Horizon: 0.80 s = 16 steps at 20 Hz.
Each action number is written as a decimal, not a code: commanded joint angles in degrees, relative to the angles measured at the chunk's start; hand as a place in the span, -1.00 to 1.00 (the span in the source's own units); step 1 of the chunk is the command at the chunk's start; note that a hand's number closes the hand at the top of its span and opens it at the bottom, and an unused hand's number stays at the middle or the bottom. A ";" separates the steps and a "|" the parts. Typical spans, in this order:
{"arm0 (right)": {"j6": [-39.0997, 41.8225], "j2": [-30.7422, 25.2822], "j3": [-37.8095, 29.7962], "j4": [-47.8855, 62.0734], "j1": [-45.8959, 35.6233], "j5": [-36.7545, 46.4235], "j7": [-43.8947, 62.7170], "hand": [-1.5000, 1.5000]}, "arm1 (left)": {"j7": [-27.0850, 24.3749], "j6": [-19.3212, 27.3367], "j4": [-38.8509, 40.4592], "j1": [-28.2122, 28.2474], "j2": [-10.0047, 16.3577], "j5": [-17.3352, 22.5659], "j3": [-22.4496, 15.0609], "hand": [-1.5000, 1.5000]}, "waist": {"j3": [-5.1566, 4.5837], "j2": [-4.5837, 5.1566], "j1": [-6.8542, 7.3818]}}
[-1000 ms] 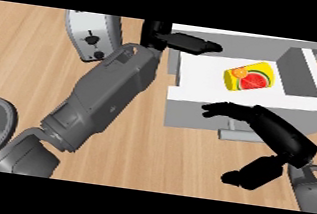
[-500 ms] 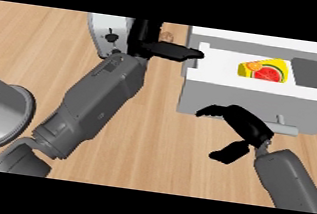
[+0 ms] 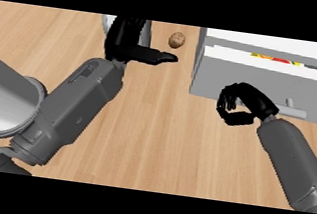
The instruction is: Pick up the cup, place it into the drawer and close the drawer
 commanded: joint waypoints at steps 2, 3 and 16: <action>-4.31 -0.68 -7.09 9.83 -8.12 -2.53 -3.11 1.00 | 0.36 -3.47 -3.81 3.78 2.63 0.38 -0.28 -1.00 | 0.19 0.61 2.85; -3.14 -2.46 -7.72 11.59 -10.77 -2.48 -4.15 1.00 | 0.54 -3.40 -3.42 3.83 3.60 0.10 -0.14 -1.00 | 0.16 0.82 2.07; -0.29 -8.26 -14.06 12.62 -17.44 -7.52 -0.61 1.00 | 3.20 -6.66 -7.66 7.11 5.12 0.60 -1.32 -1.00 | 0.07 1.42 5.55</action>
